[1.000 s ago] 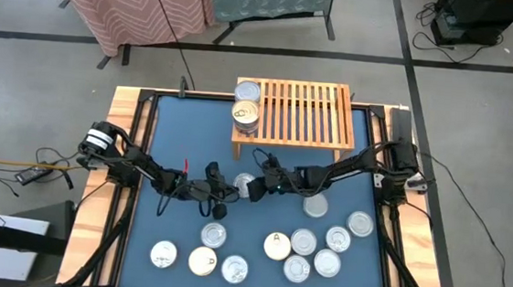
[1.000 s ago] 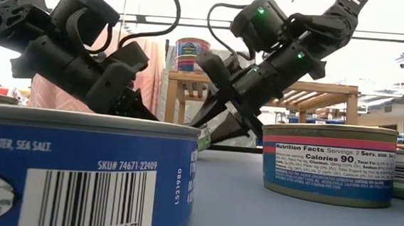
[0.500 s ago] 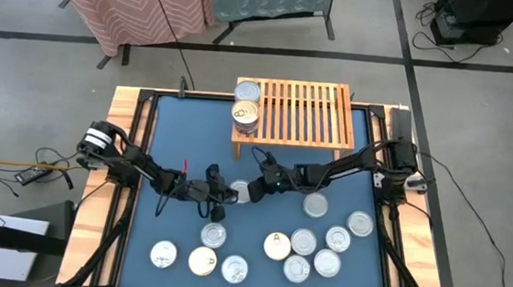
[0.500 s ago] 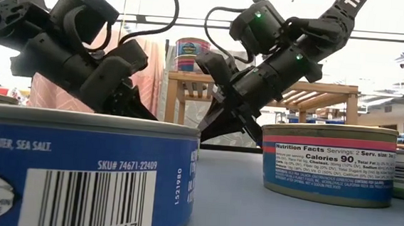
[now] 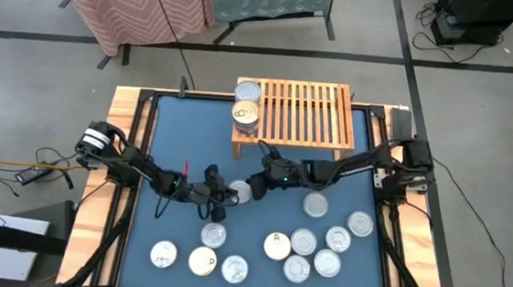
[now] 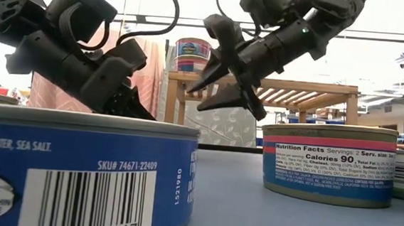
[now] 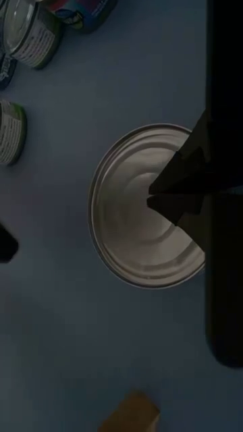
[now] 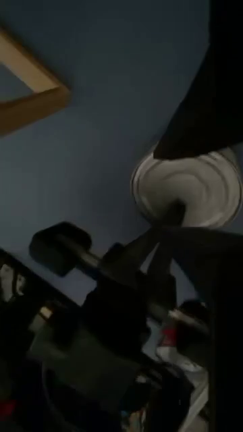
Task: Stack canned seafood by type on shelf
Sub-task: Stack the green tuna can on top of the other green tuna cans on the shelf
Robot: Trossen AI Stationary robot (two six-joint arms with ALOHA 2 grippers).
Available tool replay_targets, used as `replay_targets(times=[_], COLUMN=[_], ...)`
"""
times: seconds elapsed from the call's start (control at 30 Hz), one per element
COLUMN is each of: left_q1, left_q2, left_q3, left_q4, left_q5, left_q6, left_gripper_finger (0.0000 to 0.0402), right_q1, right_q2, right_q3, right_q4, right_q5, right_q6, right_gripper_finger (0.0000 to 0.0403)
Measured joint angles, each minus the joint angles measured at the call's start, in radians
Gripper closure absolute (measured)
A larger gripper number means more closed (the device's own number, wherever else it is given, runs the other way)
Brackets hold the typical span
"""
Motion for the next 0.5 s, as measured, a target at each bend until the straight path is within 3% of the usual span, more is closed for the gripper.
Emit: replay_targets(times=[0.2,0.5], left_q1=[-0.02,-0.03], left_q2=[0.031,0.027], left_q3=[0.0,-0.005], left_q4=[0.032,0.052], left_q5=[-0.027,-0.046], left_q6=[-0.035,-0.074], left_gripper_finger=[0.04,0.0401], right_q1=[0.005,0.001], right_q2=[0.019,0.021], right_q3=[-0.002,-0.001], right_q4=[-0.036,-0.074], right_q5=[0.004,0.012], right_q6=[0.029,-0.001], right_gripper_finger=[0.0164,0.0168])
